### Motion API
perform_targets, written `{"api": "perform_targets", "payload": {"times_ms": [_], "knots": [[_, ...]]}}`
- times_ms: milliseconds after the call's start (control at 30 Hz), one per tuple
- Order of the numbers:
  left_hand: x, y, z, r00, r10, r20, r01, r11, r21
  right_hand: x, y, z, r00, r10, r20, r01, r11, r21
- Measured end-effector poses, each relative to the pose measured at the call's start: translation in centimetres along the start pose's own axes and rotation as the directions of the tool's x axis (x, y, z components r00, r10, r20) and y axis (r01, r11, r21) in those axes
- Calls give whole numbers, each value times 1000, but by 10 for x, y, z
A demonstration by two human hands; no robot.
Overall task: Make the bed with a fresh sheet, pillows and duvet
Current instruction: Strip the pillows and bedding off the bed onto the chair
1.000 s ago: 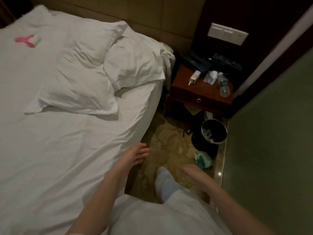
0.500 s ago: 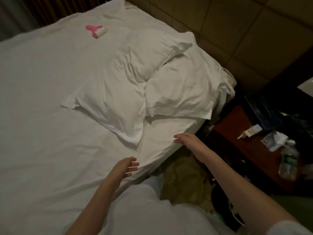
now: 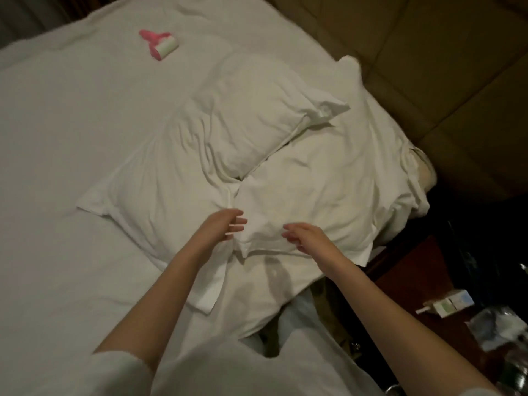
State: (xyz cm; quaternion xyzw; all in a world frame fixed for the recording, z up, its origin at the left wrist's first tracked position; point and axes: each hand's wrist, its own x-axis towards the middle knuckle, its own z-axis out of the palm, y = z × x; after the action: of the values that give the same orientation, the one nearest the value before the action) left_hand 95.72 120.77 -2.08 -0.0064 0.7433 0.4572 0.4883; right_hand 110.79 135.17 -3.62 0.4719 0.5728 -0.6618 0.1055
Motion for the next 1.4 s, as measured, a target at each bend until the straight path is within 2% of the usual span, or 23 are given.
{"api": "perform_targets", "payload": {"times_ms": [133, 267, 367, 467, 533, 600, 633, 700, 833, 933, 1033, 1133, 1267, 1333, 1400], "knots": [[39, 37, 9, 989, -42, -144, 26, 993, -111, 73, -49, 4, 997, 27, 76, -33, 997, 76], [71, 43, 6, 965, -141, -222, 116, 985, -126, 139, -89, 24, 977, 53, 207, -108, 959, 260], [97, 40, -14, 922, -109, -372, 106, 994, -29, 183, -105, 46, 946, 94, 309, -209, 908, 363], [131, 45, -41, 863, -40, -504, 158, 968, 193, 219, -105, 62, 936, 139, 323, -273, 865, 421], [162, 48, -64, 834, 44, -550, 250, 859, 448, 239, -103, 64, 927, 167, 336, -322, 812, 486], [197, 47, -92, 819, 158, -551, 352, 620, 701, 257, -98, 61, 913, 185, 362, -362, 776, 516], [213, 48, -105, 816, 200, -543, 373, 535, 758, 265, -94, 59, 907, 173, 385, -364, 783, 505], [245, 53, -131, 818, 237, -524, 364, 492, 791, 281, -82, 57, 895, 129, 427, -348, 801, 487], [304, 79, -176, 848, 182, -498, 285, 637, 716, 302, -57, 64, 908, 150, 392, -354, 777, 521], [329, 98, -191, 886, 207, -415, 177, 676, 715, 311, -46, 68, 912, 146, 383, -325, 826, 460], [339, 108, -199, 917, 131, -378, 160, 746, 646, 315, -43, 74, 921, 151, 360, -317, 827, 464], [343, 108, -197, 895, 110, -432, 152, 837, 526, 319, -43, 83, 939, 184, 292, -313, 808, 498], [330, 110, -182, 872, 95, -480, 109, 919, 380, 319, -45, 81, 929, 191, 316, -328, 821, 467], [312, 115, -183, 840, 91, -535, 87, 950, 299, 315, -48, 83, 933, 192, 303, -314, 846, 431], [287, 120, -189, 797, 90, -597, 66, 970, 234, 310, -55, 92, 949, 232, 214, -303, 860, 410]]}}
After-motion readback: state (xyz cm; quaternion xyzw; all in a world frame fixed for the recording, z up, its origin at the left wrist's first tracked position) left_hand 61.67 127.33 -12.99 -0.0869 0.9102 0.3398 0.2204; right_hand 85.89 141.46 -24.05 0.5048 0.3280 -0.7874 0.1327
